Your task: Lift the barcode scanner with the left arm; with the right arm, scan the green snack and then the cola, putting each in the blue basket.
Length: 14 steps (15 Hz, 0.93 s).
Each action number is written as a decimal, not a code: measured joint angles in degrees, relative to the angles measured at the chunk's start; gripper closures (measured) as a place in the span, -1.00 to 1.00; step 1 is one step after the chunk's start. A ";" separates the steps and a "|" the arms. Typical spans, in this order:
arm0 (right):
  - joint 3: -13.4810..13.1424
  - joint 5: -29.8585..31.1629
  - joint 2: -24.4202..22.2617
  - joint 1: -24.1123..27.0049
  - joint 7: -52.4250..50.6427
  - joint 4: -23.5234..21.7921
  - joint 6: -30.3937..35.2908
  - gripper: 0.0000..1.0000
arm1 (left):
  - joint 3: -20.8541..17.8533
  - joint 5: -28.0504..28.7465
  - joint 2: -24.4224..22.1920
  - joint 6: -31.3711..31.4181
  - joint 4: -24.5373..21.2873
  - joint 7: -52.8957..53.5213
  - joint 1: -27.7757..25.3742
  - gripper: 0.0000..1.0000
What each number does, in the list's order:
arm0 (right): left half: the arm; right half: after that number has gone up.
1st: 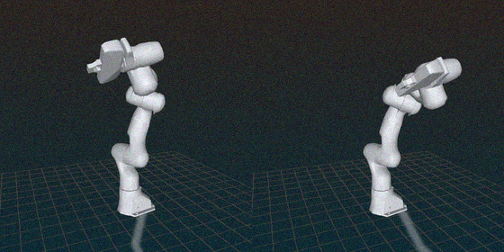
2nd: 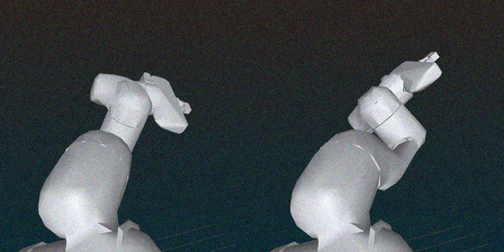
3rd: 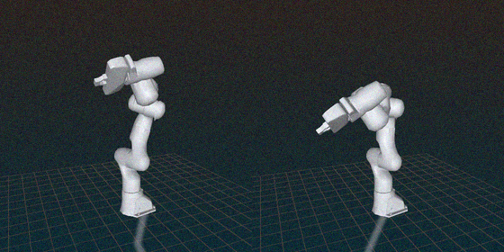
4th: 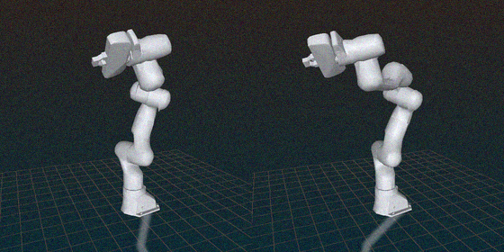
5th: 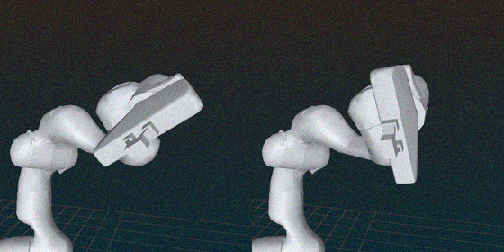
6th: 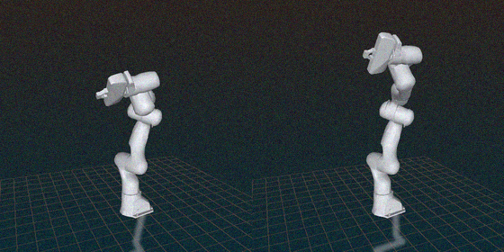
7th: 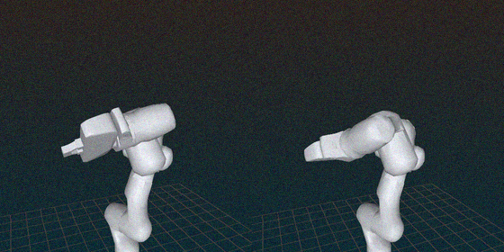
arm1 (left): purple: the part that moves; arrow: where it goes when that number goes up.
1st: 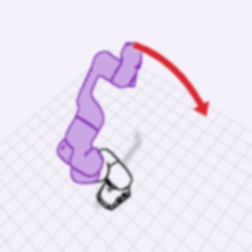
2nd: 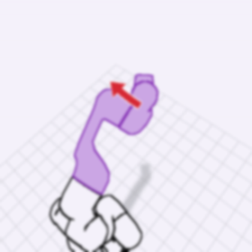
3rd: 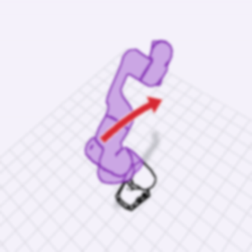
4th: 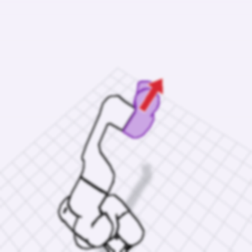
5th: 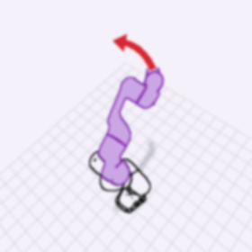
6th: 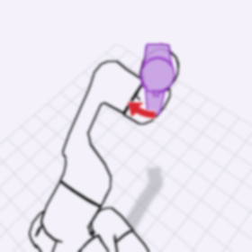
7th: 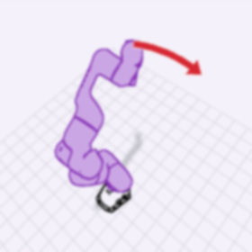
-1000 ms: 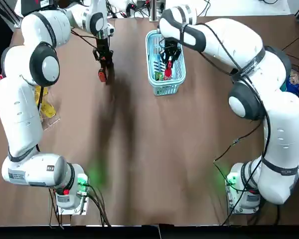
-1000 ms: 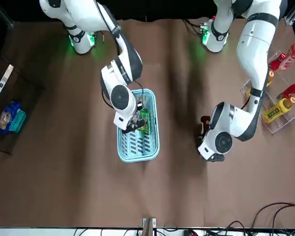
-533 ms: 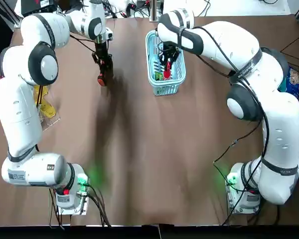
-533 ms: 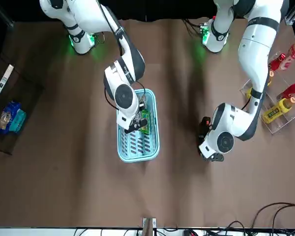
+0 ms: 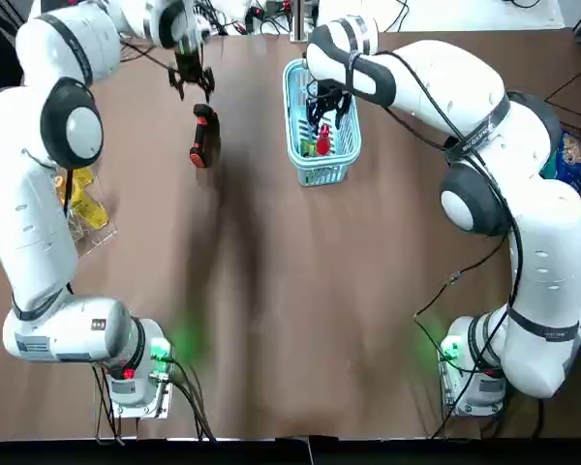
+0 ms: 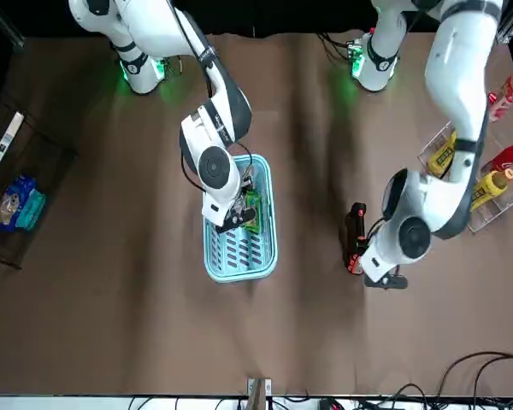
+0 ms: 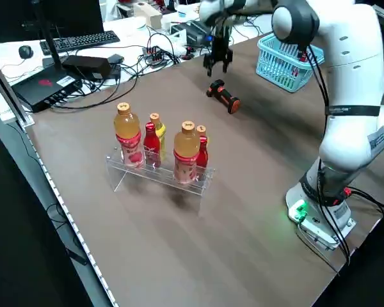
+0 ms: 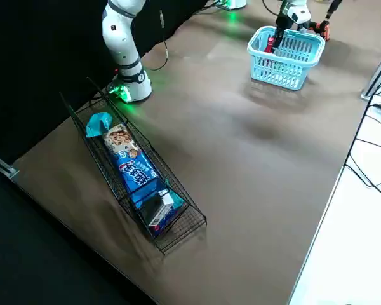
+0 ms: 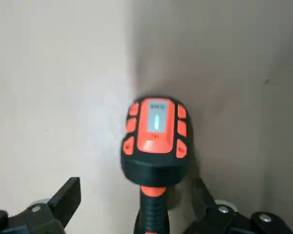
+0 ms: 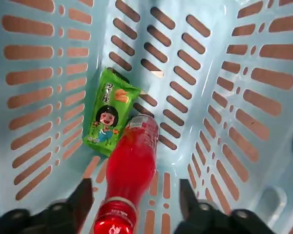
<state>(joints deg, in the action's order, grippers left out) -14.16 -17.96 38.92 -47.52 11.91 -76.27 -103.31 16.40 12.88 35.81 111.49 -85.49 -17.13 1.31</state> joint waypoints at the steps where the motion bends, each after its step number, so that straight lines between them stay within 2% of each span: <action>1: -0.03 0.00 -0.02 0.00 0.00 0.11 -0.04 -0.81 | 0.00 0.00 -2.00 -0.07 0.42 0.06 -0.03 -1.00; 5: -0.59 0.01 -1.44 0.14 0.04 0.73 -0.30 -0.97 | -0.08 0.00 -10.42 -2.03 0.71 0.15 -0.17 -1.00; 9: -1.23 0.00 -7.07 2.80 0.20 1.55 0.60 -0.97 | 0.10 0.00 -15.56 -7.20 0.58 0.25 -1.63 -1.00; 12: -1.50 0.14 -12.47 9.06 -0.02 1.60 5.04 -0.97 | 0.14 0.00 -17.08 -9.88 0.67 0.34 -2.04 -1.00; 13: -1.57 0.20 -15.32 14.39 -1.95 1.54 7.27 -0.97 | -0.24 0.00 -18.83 -11.73 1.10 2.23 -1.85 -1.00; 14: -1.59 0.28 -16.36 16.86 -3.62 1.48 8.67 -0.97 | -1.13 -0.33 -20.34 -13.27 1.28 3.97 -1.43 -1.00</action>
<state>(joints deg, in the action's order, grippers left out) -15.75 -17.68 22.56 -30.65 8.29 -74.79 -94.64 15.27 12.54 15.47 98.21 -84.21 -13.16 -0.12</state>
